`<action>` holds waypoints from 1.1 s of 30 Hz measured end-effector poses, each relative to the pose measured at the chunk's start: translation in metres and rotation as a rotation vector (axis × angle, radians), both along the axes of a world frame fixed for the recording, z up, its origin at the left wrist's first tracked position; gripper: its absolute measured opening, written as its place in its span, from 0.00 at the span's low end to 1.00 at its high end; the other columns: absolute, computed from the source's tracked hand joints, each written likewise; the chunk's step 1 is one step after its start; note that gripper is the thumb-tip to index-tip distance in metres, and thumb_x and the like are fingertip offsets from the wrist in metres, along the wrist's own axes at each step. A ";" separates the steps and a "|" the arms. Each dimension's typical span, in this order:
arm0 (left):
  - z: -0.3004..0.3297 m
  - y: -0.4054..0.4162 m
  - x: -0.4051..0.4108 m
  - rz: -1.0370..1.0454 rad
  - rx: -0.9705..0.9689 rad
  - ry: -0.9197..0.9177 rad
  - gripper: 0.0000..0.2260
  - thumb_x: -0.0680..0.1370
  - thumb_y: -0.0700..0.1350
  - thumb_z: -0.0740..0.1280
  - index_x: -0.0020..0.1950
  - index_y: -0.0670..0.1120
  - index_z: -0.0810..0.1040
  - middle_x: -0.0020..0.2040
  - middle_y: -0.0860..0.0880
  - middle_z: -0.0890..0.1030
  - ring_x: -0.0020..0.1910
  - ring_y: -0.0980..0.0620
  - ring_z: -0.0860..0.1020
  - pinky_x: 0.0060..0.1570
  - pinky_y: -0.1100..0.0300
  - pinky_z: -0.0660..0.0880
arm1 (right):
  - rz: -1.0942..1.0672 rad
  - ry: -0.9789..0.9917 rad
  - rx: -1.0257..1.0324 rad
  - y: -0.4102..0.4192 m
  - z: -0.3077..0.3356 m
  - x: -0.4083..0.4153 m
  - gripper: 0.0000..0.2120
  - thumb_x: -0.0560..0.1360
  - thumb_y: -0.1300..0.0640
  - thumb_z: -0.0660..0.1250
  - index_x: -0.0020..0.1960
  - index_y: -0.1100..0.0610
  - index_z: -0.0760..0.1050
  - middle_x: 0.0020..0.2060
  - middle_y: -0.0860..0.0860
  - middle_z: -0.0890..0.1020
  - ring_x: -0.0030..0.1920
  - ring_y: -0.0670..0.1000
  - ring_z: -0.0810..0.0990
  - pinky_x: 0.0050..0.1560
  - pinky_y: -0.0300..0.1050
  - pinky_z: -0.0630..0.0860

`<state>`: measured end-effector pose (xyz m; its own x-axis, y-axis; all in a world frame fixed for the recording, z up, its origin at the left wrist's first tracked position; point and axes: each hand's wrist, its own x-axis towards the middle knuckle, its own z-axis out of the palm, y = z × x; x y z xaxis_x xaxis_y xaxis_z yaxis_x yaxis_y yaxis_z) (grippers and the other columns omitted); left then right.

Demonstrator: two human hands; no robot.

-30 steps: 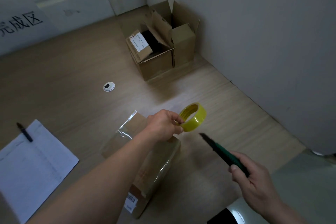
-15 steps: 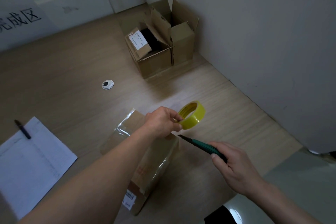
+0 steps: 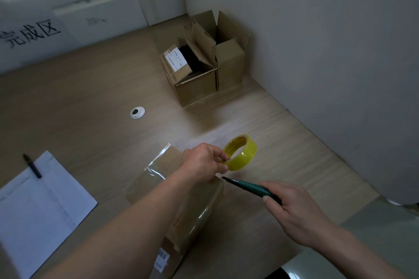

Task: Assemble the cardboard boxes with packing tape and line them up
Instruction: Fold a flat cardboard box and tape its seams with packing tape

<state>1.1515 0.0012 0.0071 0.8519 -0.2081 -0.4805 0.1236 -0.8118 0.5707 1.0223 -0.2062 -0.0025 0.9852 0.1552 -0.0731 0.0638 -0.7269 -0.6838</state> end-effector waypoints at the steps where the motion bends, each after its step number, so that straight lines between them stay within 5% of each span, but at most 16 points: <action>1: 0.000 0.000 0.000 -0.002 -0.003 0.004 0.05 0.70 0.51 0.77 0.40 0.59 0.82 0.34 0.62 0.83 0.43 0.63 0.80 0.59 0.59 0.74 | 0.003 0.006 -0.007 0.000 0.002 0.000 0.17 0.74 0.44 0.55 0.54 0.45 0.78 0.39 0.40 0.78 0.42 0.41 0.76 0.43 0.40 0.72; 8: -0.005 0.002 0.001 -0.008 -0.015 -0.006 0.05 0.69 0.51 0.77 0.40 0.59 0.81 0.35 0.61 0.83 0.45 0.63 0.80 0.61 0.58 0.71 | 0.035 0.052 -0.130 -0.001 0.011 0.007 0.18 0.72 0.42 0.52 0.51 0.47 0.77 0.38 0.42 0.78 0.42 0.44 0.76 0.44 0.46 0.73; 13: -0.007 0.004 0.002 0.024 -0.061 -0.002 0.06 0.71 0.50 0.76 0.39 0.59 0.81 0.35 0.62 0.83 0.44 0.63 0.80 0.53 0.64 0.72 | 0.070 0.144 -0.323 0.002 -0.003 0.007 0.18 0.73 0.43 0.50 0.48 0.50 0.74 0.40 0.44 0.76 0.43 0.49 0.77 0.44 0.50 0.73; 16: -0.008 0.006 0.001 0.028 -0.074 -0.008 0.05 0.70 0.51 0.76 0.40 0.59 0.81 0.36 0.61 0.84 0.45 0.64 0.80 0.57 0.62 0.72 | -0.021 0.142 -0.409 -0.004 -0.024 0.007 0.13 0.78 0.45 0.55 0.57 0.45 0.74 0.48 0.45 0.77 0.50 0.52 0.78 0.46 0.50 0.74; 20: -0.008 0.008 0.001 0.057 -0.129 0.007 0.06 0.70 0.50 0.77 0.41 0.59 0.82 0.36 0.61 0.84 0.47 0.62 0.80 0.60 0.58 0.73 | -0.090 0.244 -0.569 -0.012 -0.058 0.008 0.20 0.79 0.44 0.56 0.69 0.46 0.69 0.62 0.47 0.76 0.61 0.53 0.75 0.54 0.49 0.71; 23: -0.008 0.008 0.001 0.056 -0.146 0.012 0.06 0.70 0.49 0.77 0.41 0.59 0.82 0.37 0.59 0.84 0.47 0.60 0.81 0.60 0.57 0.74 | -0.263 -0.146 -0.409 -0.005 -0.046 0.009 0.24 0.74 0.41 0.61 0.65 0.53 0.77 0.60 0.52 0.79 0.61 0.55 0.75 0.55 0.53 0.70; 26: -0.006 0.008 0.001 0.041 -0.163 0.004 0.06 0.70 0.48 0.76 0.42 0.59 0.83 0.37 0.58 0.84 0.43 0.59 0.81 0.56 0.53 0.77 | -0.111 -0.576 -0.238 0.024 -0.002 0.031 0.24 0.72 0.48 0.71 0.64 0.57 0.78 0.59 0.53 0.79 0.62 0.55 0.75 0.60 0.57 0.69; 30: -0.002 0.010 0.003 0.017 -0.229 0.048 0.10 0.68 0.48 0.75 0.46 0.60 0.84 0.37 0.55 0.84 0.37 0.53 0.81 0.49 0.46 0.81 | 0.175 -0.328 -0.511 0.049 0.019 0.082 0.24 0.72 0.45 0.67 0.66 0.50 0.72 0.53 0.48 0.82 0.58 0.54 0.78 0.65 0.59 0.65; 33: -0.006 0.013 0.003 0.020 -0.297 0.071 0.11 0.67 0.48 0.75 0.47 0.60 0.83 0.39 0.55 0.85 0.39 0.53 0.81 0.50 0.45 0.81 | 0.242 -0.124 -0.504 0.053 0.021 0.098 0.19 0.76 0.45 0.63 0.66 0.43 0.68 0.51 0.45 0.83 0.52 0.50 0.81 0.65 0.53 0.70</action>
